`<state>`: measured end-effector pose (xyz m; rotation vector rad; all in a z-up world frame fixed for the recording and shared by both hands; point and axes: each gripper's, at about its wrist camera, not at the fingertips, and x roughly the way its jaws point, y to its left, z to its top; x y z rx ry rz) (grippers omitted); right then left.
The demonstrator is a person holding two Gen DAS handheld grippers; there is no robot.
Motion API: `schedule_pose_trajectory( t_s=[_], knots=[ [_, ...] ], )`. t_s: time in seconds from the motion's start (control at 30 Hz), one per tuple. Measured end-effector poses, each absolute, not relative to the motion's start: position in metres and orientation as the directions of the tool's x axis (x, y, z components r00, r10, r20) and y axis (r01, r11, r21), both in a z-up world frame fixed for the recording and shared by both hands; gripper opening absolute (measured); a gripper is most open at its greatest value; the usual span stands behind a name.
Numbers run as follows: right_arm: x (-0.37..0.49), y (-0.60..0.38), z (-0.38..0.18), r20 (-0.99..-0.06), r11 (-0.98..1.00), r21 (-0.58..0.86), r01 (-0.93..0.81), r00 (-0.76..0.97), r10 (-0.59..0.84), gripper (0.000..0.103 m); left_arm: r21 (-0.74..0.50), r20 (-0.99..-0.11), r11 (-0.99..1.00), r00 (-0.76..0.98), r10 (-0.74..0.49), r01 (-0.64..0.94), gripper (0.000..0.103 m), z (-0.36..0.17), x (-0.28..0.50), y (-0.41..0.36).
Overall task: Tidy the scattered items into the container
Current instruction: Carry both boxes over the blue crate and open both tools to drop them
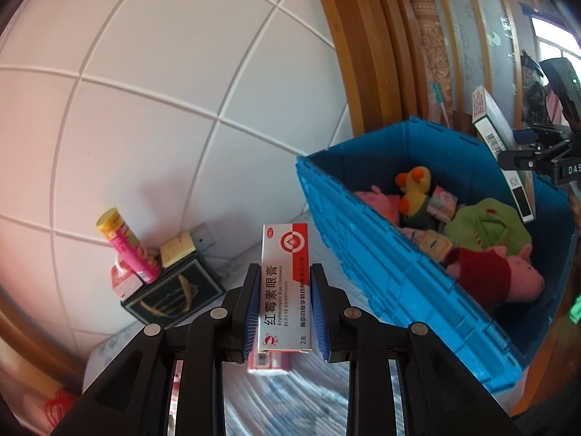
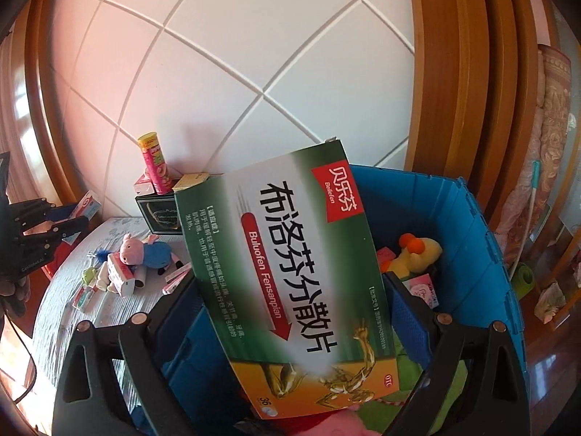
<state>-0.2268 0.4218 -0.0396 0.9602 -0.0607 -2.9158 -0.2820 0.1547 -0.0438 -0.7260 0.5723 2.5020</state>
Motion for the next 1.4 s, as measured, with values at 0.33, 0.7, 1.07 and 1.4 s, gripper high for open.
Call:
schedule_pose_trajectory(
  t_s=[0.33, 0.7, 1.07, 1.4],
  knots=[
    [-0.234, 0.493, -0.050, -0.593, -0.997, 0.073, 0.013, -0.804, -0.053, 0.096, 0.287, -0.572, -0.754, -0.737, 0.360, -0.591, 0.025, -0.027, -0.298, 0.236],
    [-0.241, 0.542, -0.058, -0.601, -0.993, 0.111, -0.043, -0.799, -0.033, 0.096, 0.289, -0.599, -0.698, -0.692, 0.402, -0.655, 0.025, -0.027, -0.310, 0.312],
    [-0.251, 0.575, -0.068, -0.611, -0.989, 0.123, -0.081, -0.791, -0.012, 0.096, 0.280, -0.620, -0.670, -0.662, 0.421, -0.688, 0.025, -0.031, -0.330, 0.364],
    [-0.259, 0.589, -0.071, -0.618, -0.987, 0.138, -0.078, -0.786, -0.025, 0.096, 0.282, -0.615, -0.665, -0.662, 0.428, -0.692, 0.025, -0.029, -0.340, 0.386]
  ],
)
